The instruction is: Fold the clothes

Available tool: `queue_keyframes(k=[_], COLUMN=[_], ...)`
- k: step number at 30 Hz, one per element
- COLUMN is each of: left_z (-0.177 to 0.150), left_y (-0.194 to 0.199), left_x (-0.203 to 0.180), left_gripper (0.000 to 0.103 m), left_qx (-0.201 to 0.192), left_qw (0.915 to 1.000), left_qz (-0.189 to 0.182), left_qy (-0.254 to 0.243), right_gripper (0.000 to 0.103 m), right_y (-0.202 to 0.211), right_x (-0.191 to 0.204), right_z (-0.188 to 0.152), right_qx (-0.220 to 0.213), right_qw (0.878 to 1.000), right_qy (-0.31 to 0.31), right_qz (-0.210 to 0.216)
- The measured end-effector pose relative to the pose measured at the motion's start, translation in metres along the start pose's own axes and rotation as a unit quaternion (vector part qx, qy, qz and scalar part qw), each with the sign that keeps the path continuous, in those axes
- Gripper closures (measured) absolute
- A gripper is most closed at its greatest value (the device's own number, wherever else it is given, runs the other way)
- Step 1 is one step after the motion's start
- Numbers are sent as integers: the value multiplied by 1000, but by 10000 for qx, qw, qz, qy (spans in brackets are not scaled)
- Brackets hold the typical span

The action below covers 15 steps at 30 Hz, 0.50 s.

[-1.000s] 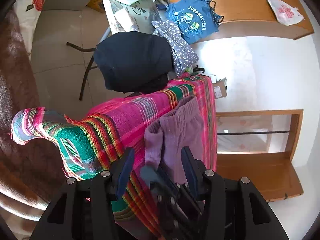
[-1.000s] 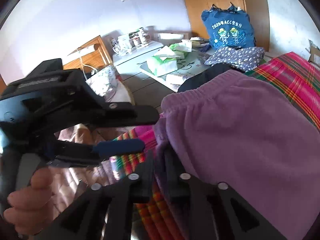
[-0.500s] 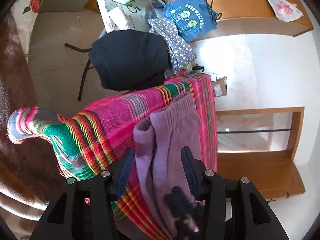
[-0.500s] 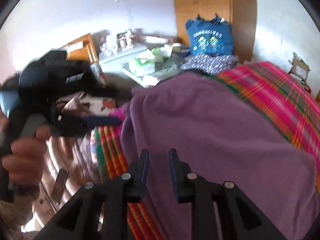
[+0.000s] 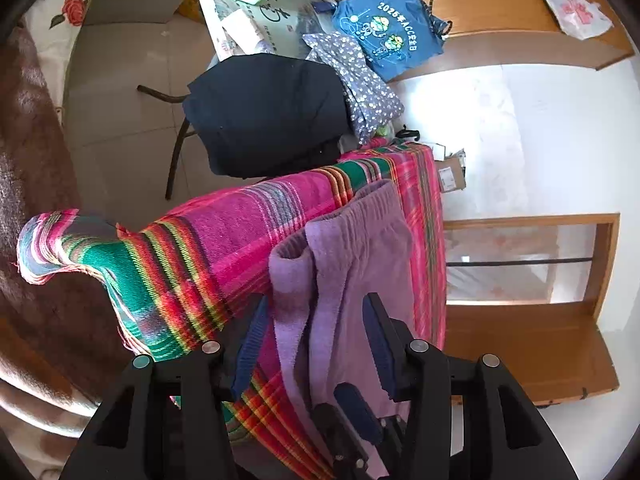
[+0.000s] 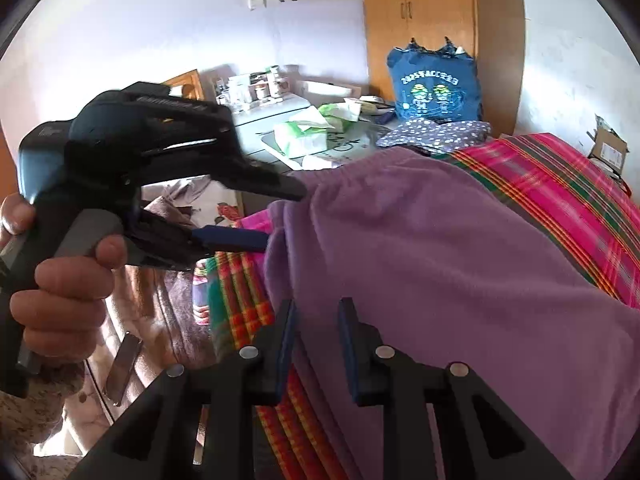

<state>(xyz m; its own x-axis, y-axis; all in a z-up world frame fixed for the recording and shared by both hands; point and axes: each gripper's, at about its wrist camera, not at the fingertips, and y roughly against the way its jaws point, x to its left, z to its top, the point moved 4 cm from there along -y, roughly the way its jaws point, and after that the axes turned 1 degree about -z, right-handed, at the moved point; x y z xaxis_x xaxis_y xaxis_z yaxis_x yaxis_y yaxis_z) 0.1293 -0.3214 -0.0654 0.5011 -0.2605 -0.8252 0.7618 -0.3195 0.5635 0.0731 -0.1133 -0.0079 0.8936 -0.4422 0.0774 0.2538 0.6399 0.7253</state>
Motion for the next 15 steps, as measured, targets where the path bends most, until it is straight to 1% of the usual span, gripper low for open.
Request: queue_keyframes(k=[5,6,10,15], left_z=[0,0,1,2], left_y=[-4,-4,-4,-3], left_x=[-2,-2,-2,-1], left_gripper=[53,53,53,53], left_qx=[25,25,18,18], left_qw=[10000,10000,10000,10000], left_qz=[66,67,75,44], left_qy=[-28,-22,-6,43], right_gripper=[80,79,79,79], right_y=[-16,-16,-15,-18], right_x=[5,7,11,10], right_z=[-1,-1,-3,-3], right_qx=[169,155,158,182], right_qw=[9992,9991,9981,9979], right_qy=[264,305,484,500], right_qz=[-249,-264,-341,-367])
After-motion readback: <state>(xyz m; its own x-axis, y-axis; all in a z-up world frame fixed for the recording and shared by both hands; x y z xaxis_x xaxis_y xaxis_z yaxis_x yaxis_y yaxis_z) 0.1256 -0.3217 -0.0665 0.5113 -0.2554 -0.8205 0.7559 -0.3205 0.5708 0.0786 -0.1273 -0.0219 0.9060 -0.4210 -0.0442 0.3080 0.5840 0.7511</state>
